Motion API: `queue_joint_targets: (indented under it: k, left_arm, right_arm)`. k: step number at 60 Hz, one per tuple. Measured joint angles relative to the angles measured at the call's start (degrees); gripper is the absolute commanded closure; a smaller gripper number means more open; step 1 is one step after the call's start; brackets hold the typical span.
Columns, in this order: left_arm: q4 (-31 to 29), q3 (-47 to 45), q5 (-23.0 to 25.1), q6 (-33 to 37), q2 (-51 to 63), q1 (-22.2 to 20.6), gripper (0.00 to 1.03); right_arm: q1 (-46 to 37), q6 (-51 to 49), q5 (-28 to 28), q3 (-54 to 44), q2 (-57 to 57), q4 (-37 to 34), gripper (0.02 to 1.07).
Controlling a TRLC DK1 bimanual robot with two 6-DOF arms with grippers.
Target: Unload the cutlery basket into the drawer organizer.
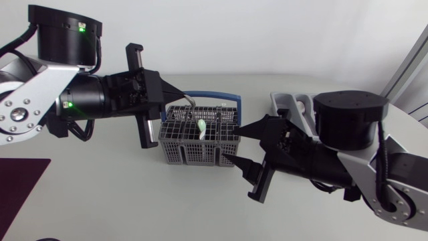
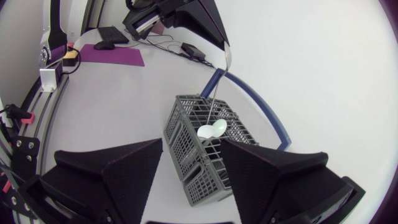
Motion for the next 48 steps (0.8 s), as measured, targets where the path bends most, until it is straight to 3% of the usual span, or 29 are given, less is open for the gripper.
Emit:
queue_joint_targets:
  k: [10, 24, 32, 39, 48]
  left_arm:
    - [-1.3, 0.1, -3.0, -11.2, -1.2, -3.7, 0.94]
    - [-0.1, 0.1, -7.8, -18.4, -3.8, -8.6, 0.94]
    - [0.1, 0.1, -13.4, -23.0, -4.5, -11.5, 0.94]
    - [0.1, 0.1, -16.5, -29.3, -4.5, -14.6, 0.94]
    - [0.1, 0.3, -17.6, -39.0, -3.5, -15.4, 0.94]
  right_arm:
    - [3.8, 1.5, 8.4, -1.6, -5.2, 0.1, 0.38]
    - [6.7, 2.6, 13.0, -3.0, -6.6, 1.3, 0.39]
    - [8.7, 2.8, 18.0, -3.3, -7.6, 3.6, 0.39]
    - [10.3, 3.0, 21.6, -3.4, -8.5, 4.9, 0.39]
    - [11.6, 4.1, 26.4, -4.3, -9.1, 7.4, 0.39]
